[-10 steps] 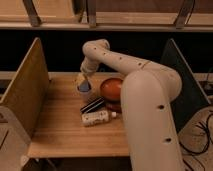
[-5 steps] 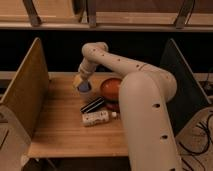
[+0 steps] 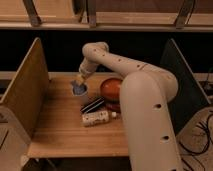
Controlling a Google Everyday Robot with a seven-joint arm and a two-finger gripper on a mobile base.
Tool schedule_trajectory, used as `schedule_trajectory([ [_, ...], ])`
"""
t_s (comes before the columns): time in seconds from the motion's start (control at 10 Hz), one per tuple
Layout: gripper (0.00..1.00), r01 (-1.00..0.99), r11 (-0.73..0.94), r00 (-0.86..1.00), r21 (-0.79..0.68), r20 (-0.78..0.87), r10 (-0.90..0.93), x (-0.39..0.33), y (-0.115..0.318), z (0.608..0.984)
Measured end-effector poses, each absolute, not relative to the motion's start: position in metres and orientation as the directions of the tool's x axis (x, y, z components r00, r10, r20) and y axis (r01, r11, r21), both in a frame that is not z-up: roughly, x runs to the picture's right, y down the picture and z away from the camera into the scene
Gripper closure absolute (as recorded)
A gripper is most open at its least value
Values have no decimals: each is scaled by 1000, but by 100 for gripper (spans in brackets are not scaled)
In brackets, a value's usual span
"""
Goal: Place the white sponge in the ceramic bowl
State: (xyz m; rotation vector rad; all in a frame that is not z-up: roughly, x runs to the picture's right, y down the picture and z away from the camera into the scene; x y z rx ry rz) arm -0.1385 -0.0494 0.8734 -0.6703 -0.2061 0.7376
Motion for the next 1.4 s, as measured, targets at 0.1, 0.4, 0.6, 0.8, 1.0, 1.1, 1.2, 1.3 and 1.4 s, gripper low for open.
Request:
schedule_trajectory([
  [0.1, 100, -560, 544, 728, -625, -56, 684, -136, -51, 873],
  [0.4, 100, -580, 544, 715, -606, -59, 697, -130, -55, 870],
  [0.6, 100, -592, 552, 707, -587, -50, 706, -126, -63, 866],
  [0.8, 100, -599, 575, 705, -557, -28, 708, -122, -78, 858],
  [1.0, 100, -602, 619, 717, -504, -1, 697, -117, -100, 843],
  [1.1, 100, -605, 640, 725, -473, 5, 689, -113, -110, 835],
  [1.2, 100, -610, 655, 730, -445, 6, 684, -107, -118, 828],
  [1.3, 100, -623, 673, 735, -399, -3, 679, -95, -129, 818],
  [1.4, 100, -635, 681, 736, -366, -17, 677, -85, -134, 813],
])
